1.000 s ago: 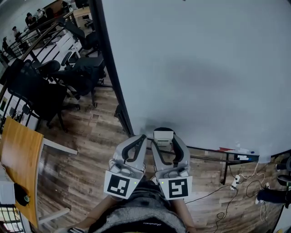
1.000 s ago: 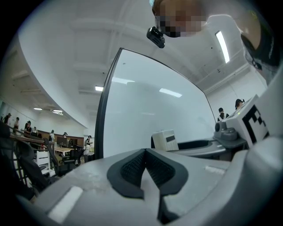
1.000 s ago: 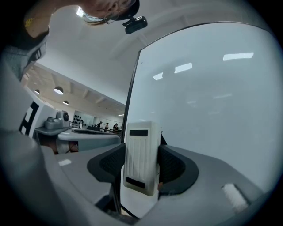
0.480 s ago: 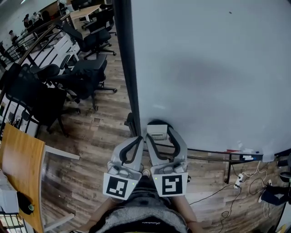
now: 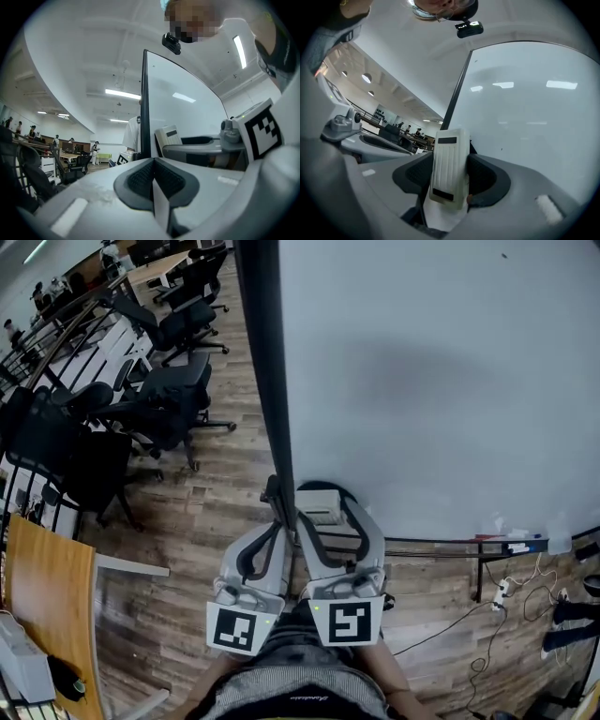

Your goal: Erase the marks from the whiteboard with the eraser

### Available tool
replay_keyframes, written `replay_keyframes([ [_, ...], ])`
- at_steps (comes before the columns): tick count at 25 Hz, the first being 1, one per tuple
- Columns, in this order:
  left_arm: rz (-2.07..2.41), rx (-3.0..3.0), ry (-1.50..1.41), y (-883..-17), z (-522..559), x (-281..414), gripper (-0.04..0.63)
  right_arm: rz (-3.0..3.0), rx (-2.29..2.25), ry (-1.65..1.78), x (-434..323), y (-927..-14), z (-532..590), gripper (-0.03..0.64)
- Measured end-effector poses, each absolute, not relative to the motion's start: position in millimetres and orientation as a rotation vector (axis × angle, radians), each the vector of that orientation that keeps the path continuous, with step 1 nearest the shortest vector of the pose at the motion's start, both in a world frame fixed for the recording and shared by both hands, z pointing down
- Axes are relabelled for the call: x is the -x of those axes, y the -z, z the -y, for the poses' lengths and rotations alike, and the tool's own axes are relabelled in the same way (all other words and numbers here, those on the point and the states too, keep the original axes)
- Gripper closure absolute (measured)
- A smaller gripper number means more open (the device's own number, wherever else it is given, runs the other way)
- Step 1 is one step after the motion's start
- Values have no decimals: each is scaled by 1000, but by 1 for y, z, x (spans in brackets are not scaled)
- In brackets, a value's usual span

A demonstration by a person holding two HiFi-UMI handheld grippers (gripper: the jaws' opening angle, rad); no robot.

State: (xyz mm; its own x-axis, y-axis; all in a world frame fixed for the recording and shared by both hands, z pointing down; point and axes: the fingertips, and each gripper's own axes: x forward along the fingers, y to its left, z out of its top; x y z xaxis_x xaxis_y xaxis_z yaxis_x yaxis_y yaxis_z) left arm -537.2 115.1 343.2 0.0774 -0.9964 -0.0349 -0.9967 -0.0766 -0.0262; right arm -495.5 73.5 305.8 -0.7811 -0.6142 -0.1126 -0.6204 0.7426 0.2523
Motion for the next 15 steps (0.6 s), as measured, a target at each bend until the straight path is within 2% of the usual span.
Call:
replay_keyframes([
  [9, -2059, 2299, -18, -340, -95, 507, 592, -2901, 1017, -423, 462, -299, -62, 374],
  [15, -2044, 2289, -14, -337, -76, 466, 592, -2883, 1001, -397, 413, -290, -48, 373],
])
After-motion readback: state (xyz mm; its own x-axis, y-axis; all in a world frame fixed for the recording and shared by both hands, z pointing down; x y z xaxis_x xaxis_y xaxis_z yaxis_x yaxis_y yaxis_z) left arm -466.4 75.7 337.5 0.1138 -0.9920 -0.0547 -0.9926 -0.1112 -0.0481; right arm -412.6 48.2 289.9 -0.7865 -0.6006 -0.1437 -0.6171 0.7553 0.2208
